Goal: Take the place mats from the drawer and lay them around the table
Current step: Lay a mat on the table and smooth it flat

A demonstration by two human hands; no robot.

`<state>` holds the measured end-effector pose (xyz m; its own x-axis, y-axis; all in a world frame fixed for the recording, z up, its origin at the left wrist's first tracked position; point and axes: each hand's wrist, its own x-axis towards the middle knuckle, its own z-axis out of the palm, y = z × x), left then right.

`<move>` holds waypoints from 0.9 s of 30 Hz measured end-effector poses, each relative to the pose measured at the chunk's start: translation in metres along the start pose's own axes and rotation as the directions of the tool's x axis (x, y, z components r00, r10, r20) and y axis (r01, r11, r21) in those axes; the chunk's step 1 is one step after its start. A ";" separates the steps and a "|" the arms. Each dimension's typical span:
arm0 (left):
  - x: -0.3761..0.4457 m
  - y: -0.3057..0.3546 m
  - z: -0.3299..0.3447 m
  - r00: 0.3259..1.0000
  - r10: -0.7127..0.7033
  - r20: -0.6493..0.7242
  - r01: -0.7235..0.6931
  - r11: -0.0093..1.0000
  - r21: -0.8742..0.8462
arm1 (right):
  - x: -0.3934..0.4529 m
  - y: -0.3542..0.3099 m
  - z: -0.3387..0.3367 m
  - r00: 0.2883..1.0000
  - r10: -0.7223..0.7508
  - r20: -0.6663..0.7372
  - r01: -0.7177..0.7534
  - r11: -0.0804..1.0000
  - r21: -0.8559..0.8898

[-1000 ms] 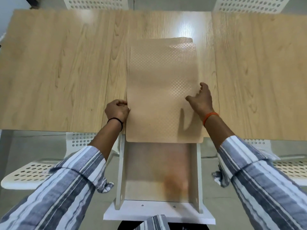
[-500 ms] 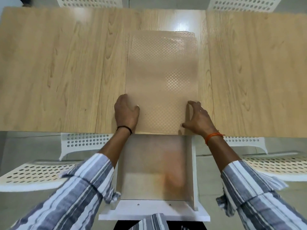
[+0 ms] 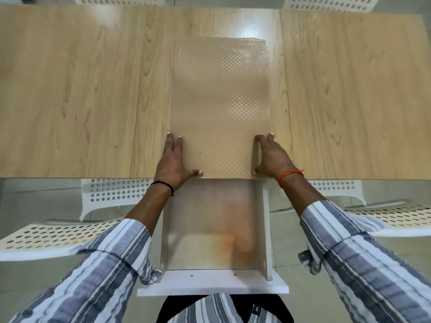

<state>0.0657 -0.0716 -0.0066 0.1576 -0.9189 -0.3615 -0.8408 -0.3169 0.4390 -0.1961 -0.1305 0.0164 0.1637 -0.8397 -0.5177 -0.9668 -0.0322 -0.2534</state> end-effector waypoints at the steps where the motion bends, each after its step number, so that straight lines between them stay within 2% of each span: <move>1: 0.000 0.001 -0.001 1.000 -0.007 -0.001 0.007 1.000 -0.001 | 0.001 -0.001 -0.001 1.000 0.003 -0.008 -0.003 1.000 0.004; 5: 0.000 0.004 -0.003 1.000 -0.011 0.013 0.011 1.000 0.012 | -0.002 -0.001 -0.003 0.999 0.045 0.006 -0.045 0.991 0.125; 8: 0.004 0.005 -0.009 1.000 -0.010 0.001 0.010 1.000 -0.022 | -0.006 -0.002 -0.006 0.993 0.105 -0.052 -0.080 0.933 0.352; 11: 0.008 0.006 -0.015 0.998 -0.048 -0.027 0.039 0.965 -0.258 | -0.010 -0.006 -0.009 0.969 0.212 -0.127 -0.101 0.807 0.581; 14: 0.010 0.011 -0.023 0.988 -0.146 -0.042 0.106 0.864 -0.491 | -0.011 -0.012 -0.011 0.941 0.300 -0.155 -0.108 0.701 0.705; 17: 0.015 0.014 -0.033 0.957 -0.291 0.007 0.214 0.688 -0.694 | -0.009 -0.019 -0.014 0.920 0.346 -0.186 -0.090 0.645 0.759; 19: 0.018 0.014 -0.036 0.946 -0.322 0.038 0.239 0.612 -0.754 | -0.009 -0.023 -0.016 0.912 0.356 -0.202 -0.080 0.639 0.765; 24: 0.018 0.014 -0.038 0.944 -0.323 0.065 0.259 0.608 -0.750 | -0.010 -0.026 -0.024 0.846 0.459 -0.271 -0.061 0.588 0.806; 27: 0.018 0.014 -0.039 0.944 -0.322 0.070 0.261 0.603 -0.753 | -0.009 -0.024 -0.032 0.842 0.498 -0.207 -0.129 0.558 0.820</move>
<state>0.0772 -0.1020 0.0250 0.3835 -0.7493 -0.5400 -0.0758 -0.6082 0.7901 -0.1802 -0.1393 0.0529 -0.3847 -0.8352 -0.3929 -0.3995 0.5345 -0.7448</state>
